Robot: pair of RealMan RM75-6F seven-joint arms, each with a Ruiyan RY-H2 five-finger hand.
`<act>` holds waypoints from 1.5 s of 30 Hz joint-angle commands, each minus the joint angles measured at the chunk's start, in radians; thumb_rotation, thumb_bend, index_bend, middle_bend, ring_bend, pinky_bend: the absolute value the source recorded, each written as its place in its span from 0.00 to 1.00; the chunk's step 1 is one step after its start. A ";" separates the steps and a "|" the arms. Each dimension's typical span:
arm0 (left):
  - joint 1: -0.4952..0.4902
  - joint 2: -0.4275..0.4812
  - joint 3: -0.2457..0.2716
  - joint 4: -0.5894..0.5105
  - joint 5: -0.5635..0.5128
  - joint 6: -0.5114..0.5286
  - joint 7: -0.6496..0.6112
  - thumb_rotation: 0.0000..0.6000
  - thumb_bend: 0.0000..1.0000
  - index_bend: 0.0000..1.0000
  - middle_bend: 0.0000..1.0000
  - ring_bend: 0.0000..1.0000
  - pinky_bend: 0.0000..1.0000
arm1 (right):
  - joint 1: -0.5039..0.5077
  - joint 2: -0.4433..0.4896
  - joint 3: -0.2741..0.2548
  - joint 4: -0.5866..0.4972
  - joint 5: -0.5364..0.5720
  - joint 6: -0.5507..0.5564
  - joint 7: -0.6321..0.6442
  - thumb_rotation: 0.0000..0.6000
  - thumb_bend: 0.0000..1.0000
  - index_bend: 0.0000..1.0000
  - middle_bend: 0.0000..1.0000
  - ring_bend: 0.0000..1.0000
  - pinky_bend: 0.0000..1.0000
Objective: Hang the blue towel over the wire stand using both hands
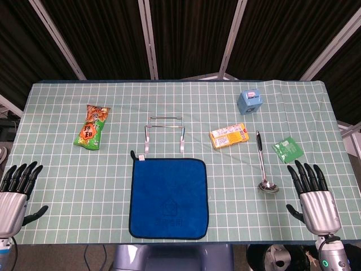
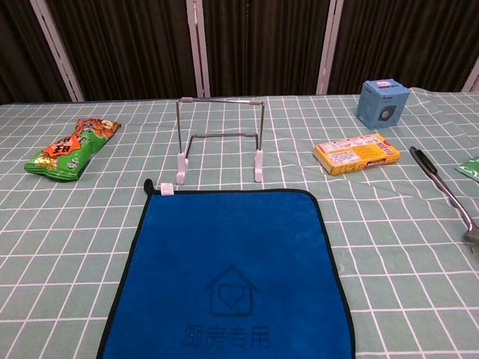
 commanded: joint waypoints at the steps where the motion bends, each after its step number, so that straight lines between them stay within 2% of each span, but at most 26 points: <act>1: 0.000 0.000 0.000 0.001 0.002 0.001 -0.001 1.00 0.00 0.00 0.00 0.00 0.00 | 0.000 0.002 -0.003 0.001 -0.003 -0.001 0.004 1.00 0.00 0.00 0.00 0.00 0.00; 5: -0.002 -0.001 0.001 0.002 0.001 -0.002 -0.001 1.00 0.00 0.00 0.00 0.00 0.00 | 0.005 0.006 -0.012 0.002 -0.007 -0.017 0.023 1.00 0.00 0.00 0.00 0.00 0.00; 9: -0.004 -0.002 -0.003 0.004 -0.002 -0.002 0.004 1.00 0.00 0.00 0.00 0.00 0.00 | 0.037 0.007 -0.034 0.001 -0.021 -0.083 0.100 1.00 0.00 0.00 0.00 0.00 0.00; 14: -0.005 -0.007 -0.012 0.014 -0.020 -0.002 0.001 1.00 0.00 0.00 0.00 0.00 0.00 | 0.183 -0.001 -0.064 0.035 -0.090 -0.296 0.295 1.00 0.00 0.00 0.00 0.00 0.00; 20: -0.004 -0.031 -0.019 0.033 -0.024 0.006 0.015 1.00 0.00 0.00 0.00 0.00 0.00 | 0.341 -0.078 -0.029 0.124 -0.183 -0.442 0.273 1.00 0.00 0.00 0.00 0.00 0.00; 24: -0.004 -0.051 -0.025 0.038 -0.043 -0.001 0.055 1.00 0.00 0.00 0.00 0.00 0.00 | 0.479 -0.189 -0.001 0.243 -0.225 -0.559 0.303 1.00 0.00 0.00 0.00 0.00 0.00; 34: -0.023 -0.087 -0.040 0.069 -0.108 -0.055 0.111 1.00 0.00 0.00 0.00 0.00 0.00 | 0.640 -0.371 0.009 0.432 -0.220 -0.680 0.301 1.00 0.00 0.00 0.00 0.00 0.00; 38: -0.031 -0.099 -0.049 0.084 -0.135 -0.072 0.117 1.00 0.00 0.00 0.00 0.00 0.00 | 0.664 -0.412 -0.009 0.483 -0.234 -0.662 0.303 1.00 0.01 0.00 0.00 0.00 0.00; 45: -0.039 -0.106 -0.050 0.089 -0.147 -0.083 0.122 1.00 0.00 0.00 0.00 0.00 0.00 | 0.686 -0.427 -0.031 0.518 -0.243 -0.615 0.300 1.00 0.01 0.00 0.00 0.00 0.00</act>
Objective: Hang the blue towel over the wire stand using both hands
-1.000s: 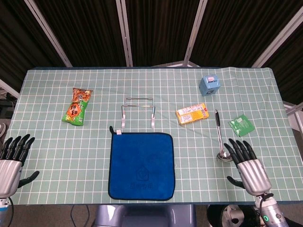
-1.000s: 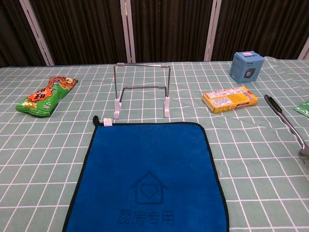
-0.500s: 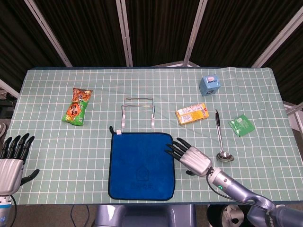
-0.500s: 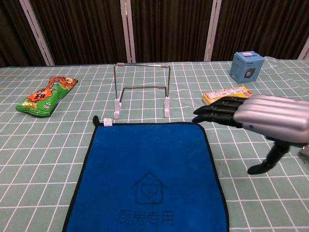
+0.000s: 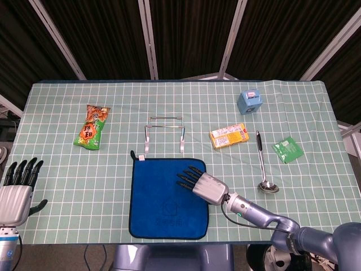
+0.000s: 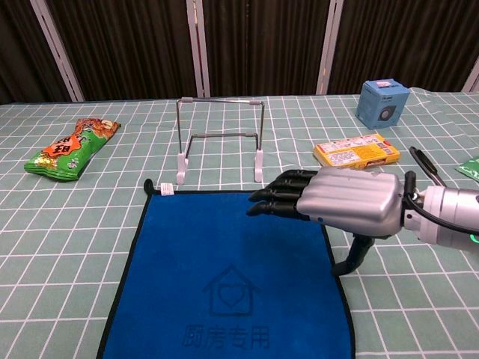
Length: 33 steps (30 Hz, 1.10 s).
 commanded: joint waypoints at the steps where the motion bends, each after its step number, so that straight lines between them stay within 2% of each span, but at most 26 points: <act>1: -0.002 -0.001 0.001 -0.001 -0.002 -0.002 0.002 1.00 0.00 0.00 0.00 0.00 0.00 | 0.008 -0.004 -0.005 0.007 0.004 0.006 -0.007 1.00 0.01 0.00 0.00 0.00 0.00; 16: -0.004 0.000 0.009 -0.006 0.000 -0.001 0.003 1.00 0.00 0.00 0.00 0.00 0.00 | 0.043 -0.023 -0.002 0.020 0.071 -0.025 -0.090 1.00 0.01 0.00 0.00 0.00 0.00; 33: -0.010 0.003 0.011 -0.006 -0.014 -0.008 0.001 1.00 0.00 0.00 0.00 0.00 0.00 | 0.069 0.000 -0.061 0.008 0.082 -0.015 -0.094 1.00 0.01 0.00 0.00 0.00 0.00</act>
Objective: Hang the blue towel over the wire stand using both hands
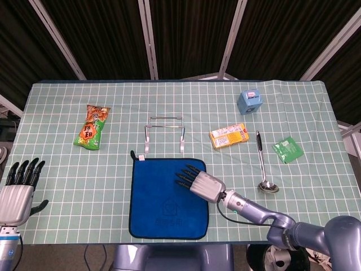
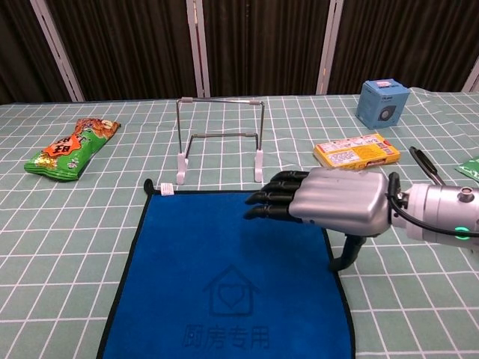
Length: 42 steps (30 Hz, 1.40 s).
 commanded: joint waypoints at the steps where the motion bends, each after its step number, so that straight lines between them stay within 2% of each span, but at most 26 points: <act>1: -0.001 -0.001 0.001 0.000 0.000 -0.002 0.001 1.00 0.00 0.00 0.00 0.00 0.00 | 0.000 0.012 -0.016 0.004 -0.008 0.008 0.001 1.00 0.01 0.00 0.00 0.00 0.00; 16: -0.004 -0.005 0.004 0.000 -0.004 -0.003 0.009 1.00 0.00 0.00 0.00 0.00 0.00 | 0.003 0.059 -0.062 -0.005 -0.024 0.038 0.007 1.00 0.01 0.00 0.00 0.00 0.00; 30: -0.005 -0.005 0.005 0.001 -0.007 0.000 0.009 1.00 0.00 0.00 0.00 0.00 0.00 | 0.015 -0.004 -0.056 0.025 0.001 0.031 0.027 1.00 0.01 0.00 0.00 0.00 0.00; 42: -0.006 -0.006 0.007 0.002 -0.007 -0.001 0.009 1.00 0.00 0.00 0.00 0.00 0.00 | 0.031 -0.051 -0.038 0.047 0.015 0.049 0.045 1.00 0.25 0.00 0.00 0.00 0.00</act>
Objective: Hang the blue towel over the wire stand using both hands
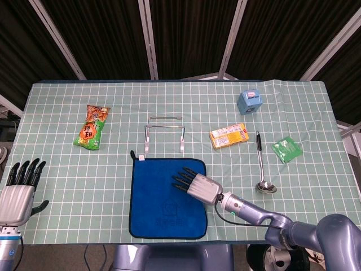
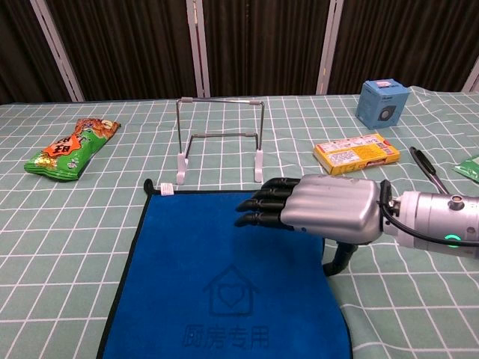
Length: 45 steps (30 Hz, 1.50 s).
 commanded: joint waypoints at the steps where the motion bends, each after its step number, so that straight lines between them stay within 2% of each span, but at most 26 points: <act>1: 0.000 0.000 0.000 0.001 -0.001 0.000 0.000 1.00 0.00 0.00 0.00 0.00 0.00 | 0.001 -0.008 0.005 0.005 0.005 0.008 0.008 1.00 0.27 0.00 0.00 0.00 0.00; 14: -0.001 0.001 0.000 0.001 -0.006 -0.002 0.000 1.00 0.00 0.00 0.00 0.00 0.00 | 0.002 0.015 -0.003 -0.011 0.001 0.038 0.024 1.00 0.28 0.00 0.00 0.00 0.00; 29: -0.003 0.000 0.001 -0.002 -0.007 -0.002 0.002 1.00 0.00 0.00 0.00 0.00 0.00 | 0.009 0.029 0.020 -0.051 0.022 0.049 0.009 1.00 0.31 0.02 0.00 0.00 0.00; 31: -0.003 0.000 0.002 -0.002 -0.008 -0.004 0.003 1.00 0.00 0.00 0.00 0.00 0.00 | 0.012 0.028 0.021 -0.056 0.026 0.042 0.007 1.00 0.34 0.07 0.00 0.00 0.00; 35: -0.004 0.002 0.002 -0.002 -0.007 -0.004 0.001 1.00 0.00 0.00 0.00 0.00 0.00 | 0.017 0.021 0.018 -0.056 0.028 0.027 -0.008 1.00 0.43 0.32 0.00 0.00 0.00; 39: -0.004 0.003 0.002 -0.001 -0.006 -0.003 -0.003 1.00 0.00 0.00 0.00 0.00 0.00 | 0.017 0.013 0.017 -0.052 0.029 0.031 -0.002 1.00 0.51 0.34 0.00 0.00 0.00; 45: -0.004 0.003 0.003 -0.001 -0.006 -0.005 -0.003 1.00 0.00 0.00 0.00 0.00 0.00 | 0.016 0.006 0.015 -0.049 0.031 0.035 0.009 1.00 0.63 0.59 0.00 0.00 0.00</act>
